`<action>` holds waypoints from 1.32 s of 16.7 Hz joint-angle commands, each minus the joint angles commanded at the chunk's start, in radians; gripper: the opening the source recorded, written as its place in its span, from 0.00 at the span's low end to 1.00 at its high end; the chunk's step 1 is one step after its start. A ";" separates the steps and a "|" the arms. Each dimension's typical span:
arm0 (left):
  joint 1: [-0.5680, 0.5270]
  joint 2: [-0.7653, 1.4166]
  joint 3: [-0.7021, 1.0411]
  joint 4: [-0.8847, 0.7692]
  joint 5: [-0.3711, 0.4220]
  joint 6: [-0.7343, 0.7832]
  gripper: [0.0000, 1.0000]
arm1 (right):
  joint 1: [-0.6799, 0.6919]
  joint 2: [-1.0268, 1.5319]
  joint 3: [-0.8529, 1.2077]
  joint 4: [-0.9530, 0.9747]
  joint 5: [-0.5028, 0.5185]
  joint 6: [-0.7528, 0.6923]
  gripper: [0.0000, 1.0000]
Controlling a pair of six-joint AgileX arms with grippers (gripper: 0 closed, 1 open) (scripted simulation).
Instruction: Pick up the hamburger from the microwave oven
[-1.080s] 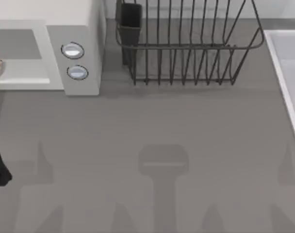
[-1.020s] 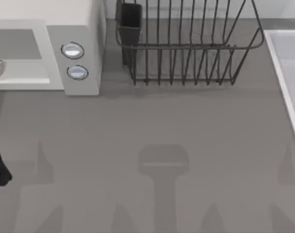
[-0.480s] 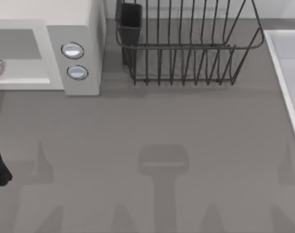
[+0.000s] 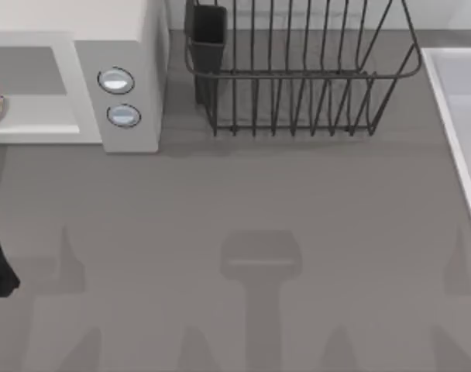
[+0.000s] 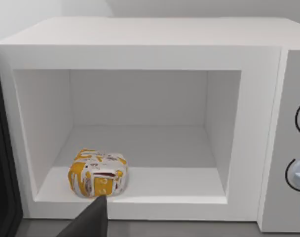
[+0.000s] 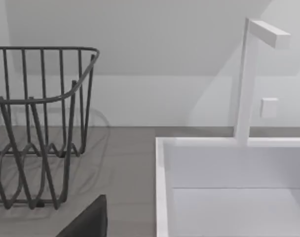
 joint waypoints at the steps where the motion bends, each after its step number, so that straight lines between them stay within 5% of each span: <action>1: 0.000 0.000 0.000 0.000 0.000 0.000 1.00 | 0.000 0.000 0.000 0.000 0.000 0.000 1.00; 11: 0.036 0.151 0.068 0.103 0.010 0.001 1.00 | 0.000 0.000 0.000 0.000 0.000 0.000 1.00; 22: 0.199 1.172 0.482 0.665 0.101 0.032 1.00 | 0.000 0.000 0.000 0.000 0.000 0.000 1.00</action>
